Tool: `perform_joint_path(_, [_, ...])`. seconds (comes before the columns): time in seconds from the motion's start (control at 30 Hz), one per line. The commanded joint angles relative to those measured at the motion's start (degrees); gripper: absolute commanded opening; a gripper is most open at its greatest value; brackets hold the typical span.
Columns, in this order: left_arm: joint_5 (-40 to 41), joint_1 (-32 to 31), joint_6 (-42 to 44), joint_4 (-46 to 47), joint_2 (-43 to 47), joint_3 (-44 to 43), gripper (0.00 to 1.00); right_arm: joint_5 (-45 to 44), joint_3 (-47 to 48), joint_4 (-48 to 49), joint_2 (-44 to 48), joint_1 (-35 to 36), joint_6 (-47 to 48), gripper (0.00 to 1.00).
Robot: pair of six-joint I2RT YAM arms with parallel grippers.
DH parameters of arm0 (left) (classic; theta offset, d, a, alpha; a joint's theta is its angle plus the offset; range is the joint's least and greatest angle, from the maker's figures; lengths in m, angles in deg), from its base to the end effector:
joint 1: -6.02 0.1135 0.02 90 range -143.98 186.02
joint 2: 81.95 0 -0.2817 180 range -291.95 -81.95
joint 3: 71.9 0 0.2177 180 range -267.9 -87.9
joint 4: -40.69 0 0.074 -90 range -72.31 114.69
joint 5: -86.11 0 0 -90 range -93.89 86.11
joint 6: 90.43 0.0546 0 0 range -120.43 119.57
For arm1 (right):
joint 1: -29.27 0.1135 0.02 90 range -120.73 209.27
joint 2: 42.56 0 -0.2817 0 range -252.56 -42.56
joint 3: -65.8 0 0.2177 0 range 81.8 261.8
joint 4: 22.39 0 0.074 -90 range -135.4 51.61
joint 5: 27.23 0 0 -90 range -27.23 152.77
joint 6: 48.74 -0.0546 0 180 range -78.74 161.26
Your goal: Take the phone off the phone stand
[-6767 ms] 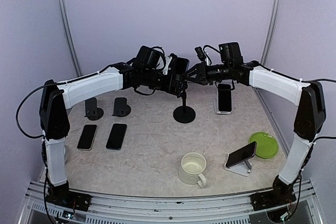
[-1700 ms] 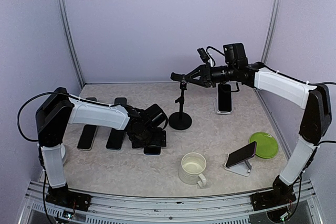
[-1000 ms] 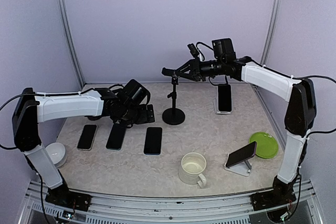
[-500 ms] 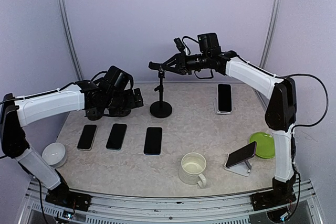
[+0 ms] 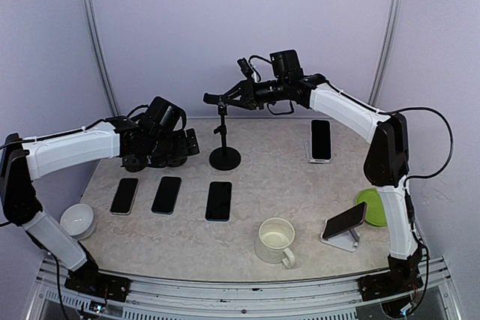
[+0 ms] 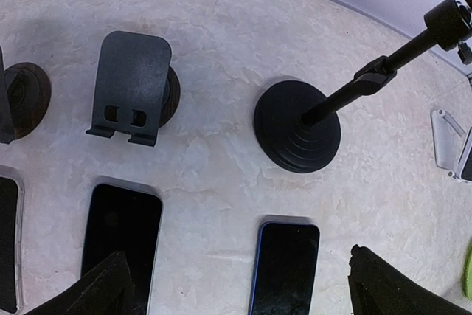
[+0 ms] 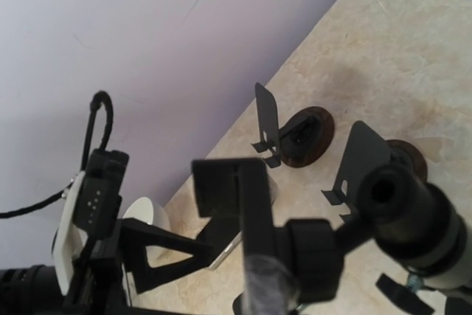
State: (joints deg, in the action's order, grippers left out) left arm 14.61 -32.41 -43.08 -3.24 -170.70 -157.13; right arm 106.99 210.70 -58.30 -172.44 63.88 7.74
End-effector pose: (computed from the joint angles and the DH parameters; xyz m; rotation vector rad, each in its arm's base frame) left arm 0.2585 -0.1830 0.2891 -0.2365 2.3531 -0.3052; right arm 0.4035 0.3247 0.3458 -0.5974 2.0594 1.4916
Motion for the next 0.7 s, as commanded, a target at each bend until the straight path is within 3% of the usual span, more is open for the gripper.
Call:
perform_joint_path(0.0, [-0.03, 0.77, 1.07, 0.02, 1.78, 0.80, 0.99, 0.47, 2.87, 2.61, -0.54, 0.94, 2.16, 0.05])
perform_joint_path(0.13, [-0.46, 0.98, 1.44, 0.50, 1.97, 0.93, 0.99, -0.16, 2.57, 1.45, 0.08, 0.99, 3.04, 0.19])
perform_joint_path(0.4, [-1.27, 1.30, 2.85, 2.02, 1.81, 0.35, 0.99, -1.15, 0.22, 0.27, 3.84, 0.94, 4.64, 0.60])
perform_joint_path(0.57, [-1.29, 1.64, 3.59, 2.43, 1.81, -0.34, 0.99, 0.40, -9.22, 7.01, 9.70, -0.90, 2.21, 0.97])
perform_joint_path(0.67, [-1.04, 1.76, 4.12, 2.31, 2.08, -0.75, 0.99, 0.19, -13.07, 7.48, 12.80, -2.58, 2.68, 1.00])
